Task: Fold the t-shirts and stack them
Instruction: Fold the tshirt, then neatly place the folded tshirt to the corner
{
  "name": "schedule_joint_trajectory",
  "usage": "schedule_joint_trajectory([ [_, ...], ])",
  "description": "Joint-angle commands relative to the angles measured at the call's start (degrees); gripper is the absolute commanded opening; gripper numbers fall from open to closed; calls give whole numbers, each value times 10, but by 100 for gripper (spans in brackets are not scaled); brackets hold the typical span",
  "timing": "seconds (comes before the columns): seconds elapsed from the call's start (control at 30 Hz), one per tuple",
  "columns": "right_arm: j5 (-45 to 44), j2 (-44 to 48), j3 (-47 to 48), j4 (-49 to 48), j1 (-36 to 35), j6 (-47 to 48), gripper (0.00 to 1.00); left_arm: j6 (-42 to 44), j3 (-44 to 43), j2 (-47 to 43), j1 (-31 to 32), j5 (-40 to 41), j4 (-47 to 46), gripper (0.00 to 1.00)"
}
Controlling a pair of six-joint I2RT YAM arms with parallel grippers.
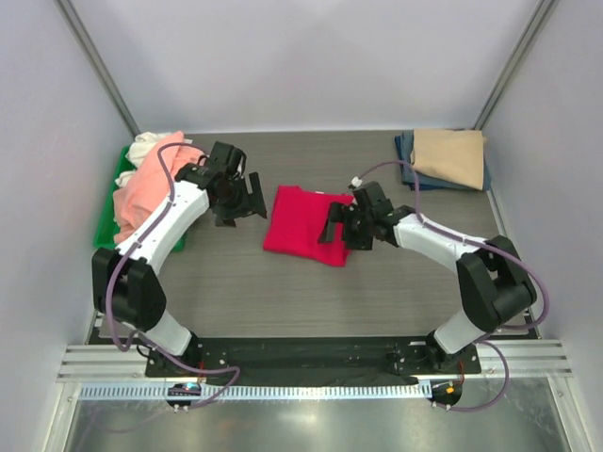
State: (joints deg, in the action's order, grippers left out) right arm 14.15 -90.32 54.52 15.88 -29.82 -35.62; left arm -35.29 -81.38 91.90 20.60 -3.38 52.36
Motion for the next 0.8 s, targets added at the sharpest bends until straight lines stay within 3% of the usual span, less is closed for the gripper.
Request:
schedule_joint_trajectory([
  [0.0, -50, 41, 21, 57, 46, 34, 94, 26, 20, -60, -2, 20, 36, 85],
  [0.2, 18, 55, 8, 30, 151, 76, 99, 59, 97, -172, -1, 73, 49, 85],
  [0.53, 115, -133, 69, -124, 199, 35, 98, 87, 199, -269, -2, 123, 23, 86],
  [0.77, 126, -247, 112, -155, 208, 9, 92, 81, 224, -308, -2, 203, 12, 85],
])
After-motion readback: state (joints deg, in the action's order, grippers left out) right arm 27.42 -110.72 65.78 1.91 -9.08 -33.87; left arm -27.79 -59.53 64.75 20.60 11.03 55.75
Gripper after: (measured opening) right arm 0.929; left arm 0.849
